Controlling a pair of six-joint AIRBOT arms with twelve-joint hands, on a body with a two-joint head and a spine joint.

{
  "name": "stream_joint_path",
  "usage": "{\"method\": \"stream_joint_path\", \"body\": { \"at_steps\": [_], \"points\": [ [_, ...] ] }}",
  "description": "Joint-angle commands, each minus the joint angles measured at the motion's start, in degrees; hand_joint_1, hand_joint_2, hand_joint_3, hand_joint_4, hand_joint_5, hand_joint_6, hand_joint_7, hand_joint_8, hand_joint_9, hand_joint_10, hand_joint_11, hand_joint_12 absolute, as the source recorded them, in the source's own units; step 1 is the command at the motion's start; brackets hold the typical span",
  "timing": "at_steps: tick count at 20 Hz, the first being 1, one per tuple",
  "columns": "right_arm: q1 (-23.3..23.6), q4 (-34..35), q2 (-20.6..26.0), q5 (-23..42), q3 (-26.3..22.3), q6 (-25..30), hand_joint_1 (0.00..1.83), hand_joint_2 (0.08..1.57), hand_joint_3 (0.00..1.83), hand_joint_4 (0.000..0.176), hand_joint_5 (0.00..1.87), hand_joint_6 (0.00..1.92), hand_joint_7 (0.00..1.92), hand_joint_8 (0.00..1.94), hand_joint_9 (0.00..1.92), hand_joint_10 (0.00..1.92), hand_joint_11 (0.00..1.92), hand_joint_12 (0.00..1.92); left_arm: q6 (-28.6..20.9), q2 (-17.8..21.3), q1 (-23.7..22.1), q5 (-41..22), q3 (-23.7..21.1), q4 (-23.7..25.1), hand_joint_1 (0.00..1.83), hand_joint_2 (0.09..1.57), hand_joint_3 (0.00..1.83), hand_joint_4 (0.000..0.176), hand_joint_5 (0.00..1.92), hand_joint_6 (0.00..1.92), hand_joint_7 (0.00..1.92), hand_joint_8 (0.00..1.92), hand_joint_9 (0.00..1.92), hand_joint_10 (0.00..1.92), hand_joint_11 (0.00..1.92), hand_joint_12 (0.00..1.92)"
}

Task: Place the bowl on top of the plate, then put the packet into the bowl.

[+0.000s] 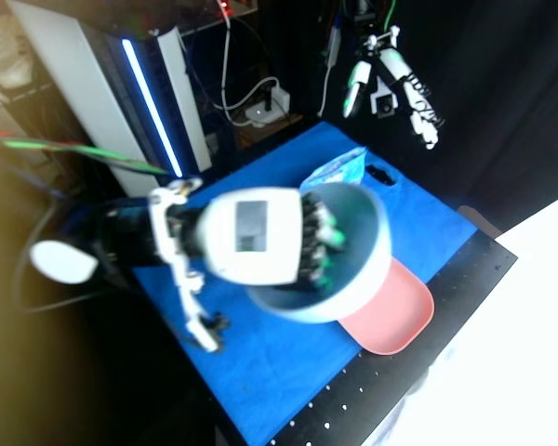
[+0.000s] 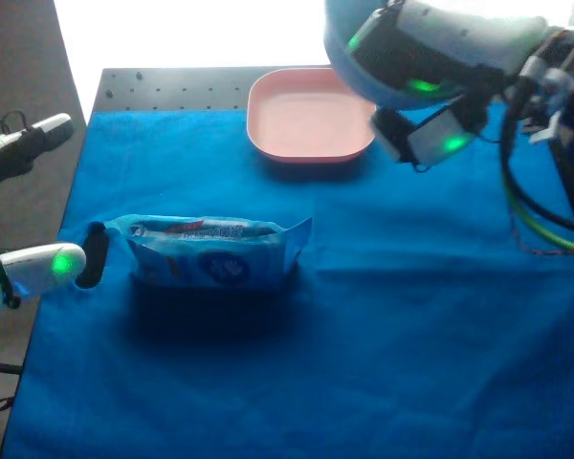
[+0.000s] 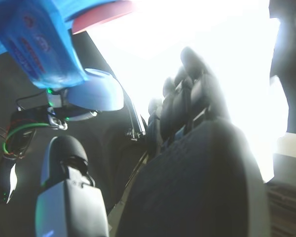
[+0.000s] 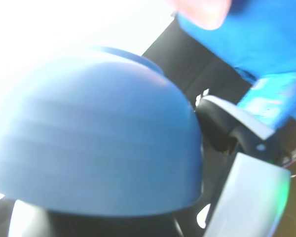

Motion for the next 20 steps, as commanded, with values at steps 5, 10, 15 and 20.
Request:
{"method": "stream_joint_path", "body": {
  "at_steps": [5, 10, 15, 20],
  "points": [
    [4.13, 1.02, -4.41, 0.91, 4.40, -0.10, 1.11, 1.28, 0.42, 0.000, 1.14, 1.92, 1.33, 1.94, 1.49, 1.92, 1.58, 1.92, -0.50, -0.65, -1.72, -5.92, 0.97, 0.27, 0.59, 1.03, 0.00, 0.100, 0.17, 0.00, 0.13, 0.00, 0.11, 0.00, 0.00, 0.61],
    [5.02, 0.32, -8.80, -5.91, 8.80, -0.10, 1.17, 1.48, 0.16, 0.000, 1.14, 1.92, 1.30, 1.94, 1.42, 1.92, 1.47, 1.92, -0.64, -1.42, -3.90, -4.49, 1.81, 1.68, 0.58, 1.04, 0.00, 0.084, 0.18, 0.00, 0.16, 0.00, 0.13, 0.00, 0.00, 0.67],
    [4.96, -0.28, -11.94, -9.17, 12.09, -0.06, 1.46, 1.33, 0.14, 0.000, 1.04, 1.92, 1.22, 1.94, 1.41, 1.92, 1.48, 1.92, -0.81, -1.58, -4.14, -4.77, 1.86, 1.72, 0.62, 1.03, 0.00, 0.104, 0.18, 0.00, 0.16, 0.00, 0.09, 0.00, 0.00, 0.53],
    [4.94, -0.28, -13.42, -11.69, 13.54, -0.06, 1.52, 1.35, 0.13, 0.000, 1.17, 1.92, 1.31, 1.94, 1.41, 1.92, 1.54, 1.92, -0.93, -1.79, -4.46, -4.89, 2.05, 1.76, 0.59, 1.04, 0.00, 0.088, 0.17, 0.00, 0.15, 0.00, 0.12, 0.00, 0.00, 0.59]
  ]
}}
